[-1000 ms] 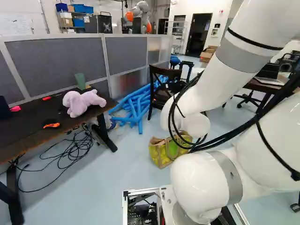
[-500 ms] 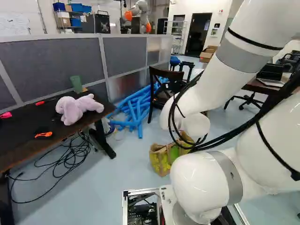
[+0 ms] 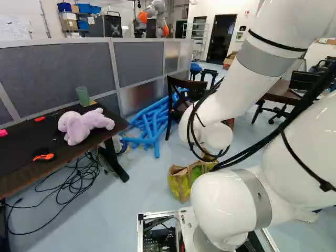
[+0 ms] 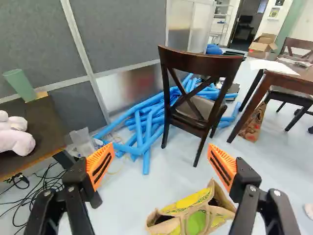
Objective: Pick up the bag on the ground and place it on the table
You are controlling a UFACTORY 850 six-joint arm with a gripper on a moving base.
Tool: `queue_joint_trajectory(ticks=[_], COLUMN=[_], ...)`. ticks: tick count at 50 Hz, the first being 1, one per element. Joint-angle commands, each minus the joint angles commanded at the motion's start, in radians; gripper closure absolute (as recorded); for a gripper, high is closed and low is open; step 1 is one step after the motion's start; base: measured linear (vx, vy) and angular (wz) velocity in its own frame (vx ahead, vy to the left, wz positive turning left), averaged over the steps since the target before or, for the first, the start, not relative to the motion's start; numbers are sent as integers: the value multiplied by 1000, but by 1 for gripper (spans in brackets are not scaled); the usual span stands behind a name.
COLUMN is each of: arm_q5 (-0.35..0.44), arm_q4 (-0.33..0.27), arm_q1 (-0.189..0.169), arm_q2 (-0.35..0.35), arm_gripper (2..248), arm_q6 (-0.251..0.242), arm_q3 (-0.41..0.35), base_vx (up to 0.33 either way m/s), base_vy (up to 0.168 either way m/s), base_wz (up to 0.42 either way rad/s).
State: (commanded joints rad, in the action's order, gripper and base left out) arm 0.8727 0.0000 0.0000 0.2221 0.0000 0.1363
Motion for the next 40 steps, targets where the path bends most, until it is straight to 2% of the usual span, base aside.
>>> queue_joint_trajectory(ticks=[40], arm_q5=[-22], arm_q4=[7], arm_q1=[-16], arm_q2=[-114], arm_gripper=[3], arm_q6=[0], arm_q3=[104], base_vx=[0], base_vy=[0], base_wz=[0])
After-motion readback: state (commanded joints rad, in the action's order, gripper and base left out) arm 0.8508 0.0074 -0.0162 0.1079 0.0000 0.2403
